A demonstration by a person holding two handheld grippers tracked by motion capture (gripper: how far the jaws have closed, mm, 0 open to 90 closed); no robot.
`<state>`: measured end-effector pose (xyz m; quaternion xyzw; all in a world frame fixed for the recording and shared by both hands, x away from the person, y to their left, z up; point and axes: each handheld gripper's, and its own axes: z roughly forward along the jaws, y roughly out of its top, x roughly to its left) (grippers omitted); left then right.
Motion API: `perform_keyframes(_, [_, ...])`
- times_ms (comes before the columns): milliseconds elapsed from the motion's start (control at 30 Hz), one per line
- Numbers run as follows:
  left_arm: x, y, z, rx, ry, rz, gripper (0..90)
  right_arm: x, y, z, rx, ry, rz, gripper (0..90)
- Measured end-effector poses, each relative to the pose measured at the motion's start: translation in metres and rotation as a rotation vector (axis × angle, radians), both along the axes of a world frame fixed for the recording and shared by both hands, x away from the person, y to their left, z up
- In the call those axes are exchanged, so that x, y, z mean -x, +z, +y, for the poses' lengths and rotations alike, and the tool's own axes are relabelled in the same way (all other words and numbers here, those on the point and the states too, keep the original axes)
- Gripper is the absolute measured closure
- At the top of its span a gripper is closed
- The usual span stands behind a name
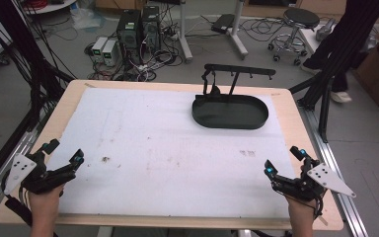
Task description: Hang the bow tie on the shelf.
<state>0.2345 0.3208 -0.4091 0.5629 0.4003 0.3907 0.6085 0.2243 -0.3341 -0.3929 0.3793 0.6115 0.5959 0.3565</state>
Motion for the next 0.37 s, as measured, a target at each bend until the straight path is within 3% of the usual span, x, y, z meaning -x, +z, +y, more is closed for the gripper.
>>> perform_keyframes(367, [-0.0002,0.0021,0.0000,0.003,-0.012,0.000,11.7,-0.0002,-0.0002,0.0025,0.003,0.005,0.002,3.6])
